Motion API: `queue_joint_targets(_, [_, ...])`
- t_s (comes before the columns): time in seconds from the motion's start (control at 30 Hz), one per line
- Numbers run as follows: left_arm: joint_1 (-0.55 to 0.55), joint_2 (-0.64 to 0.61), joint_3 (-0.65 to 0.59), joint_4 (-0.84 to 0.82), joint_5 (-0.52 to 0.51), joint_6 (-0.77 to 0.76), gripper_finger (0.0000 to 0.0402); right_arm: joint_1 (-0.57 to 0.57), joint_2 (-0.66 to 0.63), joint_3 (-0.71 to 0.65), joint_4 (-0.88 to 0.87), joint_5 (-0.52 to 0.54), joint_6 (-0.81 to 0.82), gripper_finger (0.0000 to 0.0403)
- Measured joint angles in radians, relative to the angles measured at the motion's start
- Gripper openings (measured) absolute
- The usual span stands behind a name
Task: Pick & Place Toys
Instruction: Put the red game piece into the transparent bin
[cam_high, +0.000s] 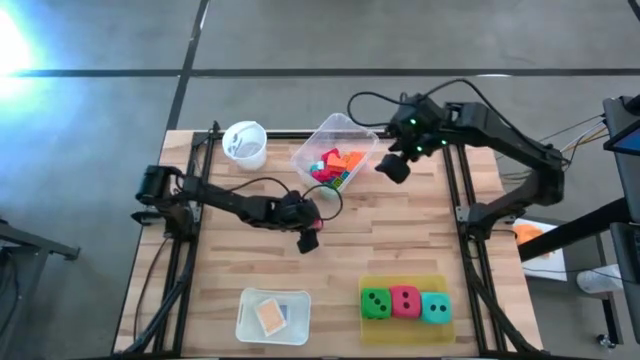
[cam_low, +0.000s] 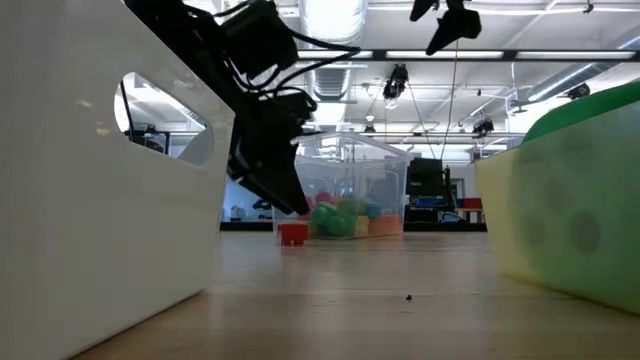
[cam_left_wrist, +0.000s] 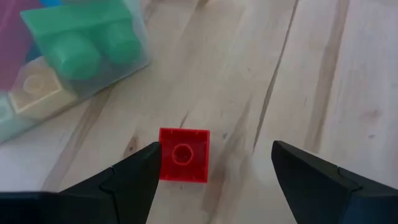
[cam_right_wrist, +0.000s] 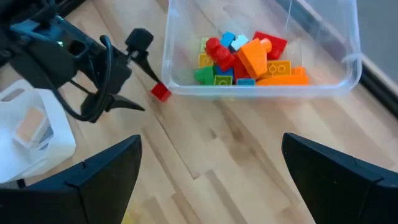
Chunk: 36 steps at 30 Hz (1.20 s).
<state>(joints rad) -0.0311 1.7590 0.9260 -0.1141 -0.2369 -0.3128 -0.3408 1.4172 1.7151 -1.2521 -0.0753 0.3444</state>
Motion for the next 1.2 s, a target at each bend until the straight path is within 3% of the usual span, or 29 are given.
queue_joint_targets(0.47, [0.006, 0.083, 0.0, 0.039, -0.004, 0.135, 0.0305, 0.067, -0.19, -0.331, 0.2, -0.001, 0.144, 0.038])
queue_joint_targets(0.9, [0.031, 0.087, 0.0, 0.04, -0.034, 0.131, 0.0303, 0.095, -0.206, -0.363, 0.24, -0.003, 0.154, 0.038])
queue_joint_targets(1.03, [0.036, 0.087, 0.0, 0.04, -0.038, 0.134, 0.0281, 0.095, -0.207, -0.363, 0.249, -0.003, 0.154, 0.038])
queue_joint_targets(1.2, [0.035, 0.087, 0.0, 0.039, -0.039, 0.134, 0.0216, 0.095, -0.206, -0.363, 0.249, -0.003, 0.154, 0.038])
